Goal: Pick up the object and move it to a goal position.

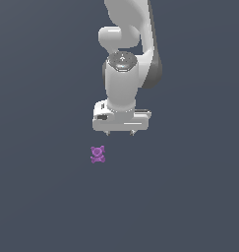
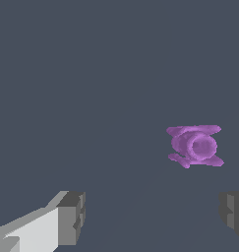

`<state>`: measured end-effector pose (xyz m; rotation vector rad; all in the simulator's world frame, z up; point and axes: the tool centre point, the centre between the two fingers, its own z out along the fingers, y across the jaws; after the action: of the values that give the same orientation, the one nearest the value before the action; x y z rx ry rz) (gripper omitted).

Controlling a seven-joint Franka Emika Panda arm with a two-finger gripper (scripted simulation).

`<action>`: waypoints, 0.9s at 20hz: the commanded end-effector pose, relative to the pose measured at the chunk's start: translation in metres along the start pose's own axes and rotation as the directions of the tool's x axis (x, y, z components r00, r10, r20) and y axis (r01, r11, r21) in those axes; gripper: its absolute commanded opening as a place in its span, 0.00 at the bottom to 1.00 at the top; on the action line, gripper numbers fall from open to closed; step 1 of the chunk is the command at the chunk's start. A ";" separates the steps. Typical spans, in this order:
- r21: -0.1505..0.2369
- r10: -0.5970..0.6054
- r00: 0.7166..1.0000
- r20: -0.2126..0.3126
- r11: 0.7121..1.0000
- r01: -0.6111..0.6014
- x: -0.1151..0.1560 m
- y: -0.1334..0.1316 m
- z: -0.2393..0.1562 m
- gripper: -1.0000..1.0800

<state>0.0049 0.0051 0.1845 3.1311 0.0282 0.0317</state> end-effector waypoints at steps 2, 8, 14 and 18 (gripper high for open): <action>0.000 -0.001 1.000 0.000 1.000 0.001 0.000 0.000 0.000 0.96; -0.012 -0.042 0.999 -0.019 0.999 0.042 0.001 -0.017 -0.009 0.96; -0.014 -0.047 0.999 -0.021 0.999 0.047 0.000 -0.020 -0.010 0.96; -0.011 -0.048 0.999 -0.017 0.999 0.048 0.004 -0.009 -0.002 0.96</action>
<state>0.0070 0.0195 0.1901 3.1171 0.1038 0.0624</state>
